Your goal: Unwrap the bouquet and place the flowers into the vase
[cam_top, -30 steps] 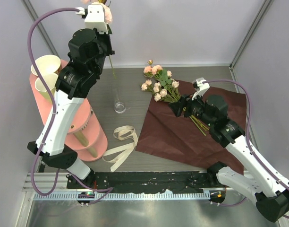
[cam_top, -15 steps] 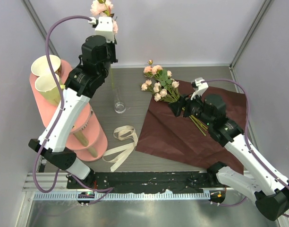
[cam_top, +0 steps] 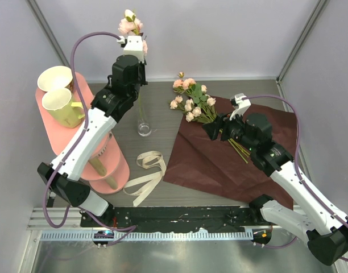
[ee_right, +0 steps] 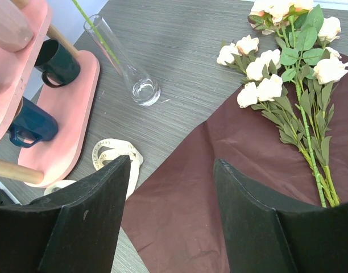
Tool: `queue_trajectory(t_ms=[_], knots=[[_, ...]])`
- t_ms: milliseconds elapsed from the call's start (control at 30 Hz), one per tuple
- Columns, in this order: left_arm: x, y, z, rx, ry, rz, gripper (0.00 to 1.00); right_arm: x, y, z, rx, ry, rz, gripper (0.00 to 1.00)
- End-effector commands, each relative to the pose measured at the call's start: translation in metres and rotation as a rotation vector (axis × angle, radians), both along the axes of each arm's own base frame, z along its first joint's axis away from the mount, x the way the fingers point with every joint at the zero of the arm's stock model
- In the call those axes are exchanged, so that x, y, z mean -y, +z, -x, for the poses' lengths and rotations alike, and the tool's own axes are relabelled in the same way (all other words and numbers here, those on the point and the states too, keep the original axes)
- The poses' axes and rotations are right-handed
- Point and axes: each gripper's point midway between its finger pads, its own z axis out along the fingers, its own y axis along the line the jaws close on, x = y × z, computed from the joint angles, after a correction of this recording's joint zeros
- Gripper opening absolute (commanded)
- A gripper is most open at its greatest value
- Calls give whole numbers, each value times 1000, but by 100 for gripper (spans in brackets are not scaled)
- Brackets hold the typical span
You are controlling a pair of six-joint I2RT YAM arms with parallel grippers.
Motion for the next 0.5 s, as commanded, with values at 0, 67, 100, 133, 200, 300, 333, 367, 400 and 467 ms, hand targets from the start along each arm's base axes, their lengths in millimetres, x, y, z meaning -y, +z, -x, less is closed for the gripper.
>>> queue_trajectory(t_ms=[0, 67, 100, 133, 200, 300, 333, 367, 400, 467], knots=[[-13, 24, 2, 111, 61, 74, 0, -1, 3, -2, 19, -3, 0, 66], [-16, 12, 0, 98, 82, 63, 0, -1, 2, -2, 18, -3, 1, 66], [-17, 10, 1, 99, 87, 63, 0, -1, 3, -2, 19, -3, 0, 66], [-18, 9, 0, 106, 93, 66, 0, -1, 2, -2, 16, -4, -2, 66], [-19, -2, 0, 92, 103, 66, 0, -1, 0, -2, 12, -4, 0, 66], [-21, -10, -1, 84, 127, 80, 0, -2, -2, -2, 4, 0, 1, 66], [-22, -14, -2, 80, 134, 80, 0, -2, -3, -2, 3, 2, 1, 66], [-23, -16, -2, 80, 144, 89, 0, -2, -4, -2, 0, 2, 2, 66], [-24, -19, -3, 77, 151, 93, 0, -2, -5, -2, -3, 1, 3, 66], [-22, -23, -3, 79, 149, 106, 0, -2, -6, -1, -6, 3, 4, 66]])
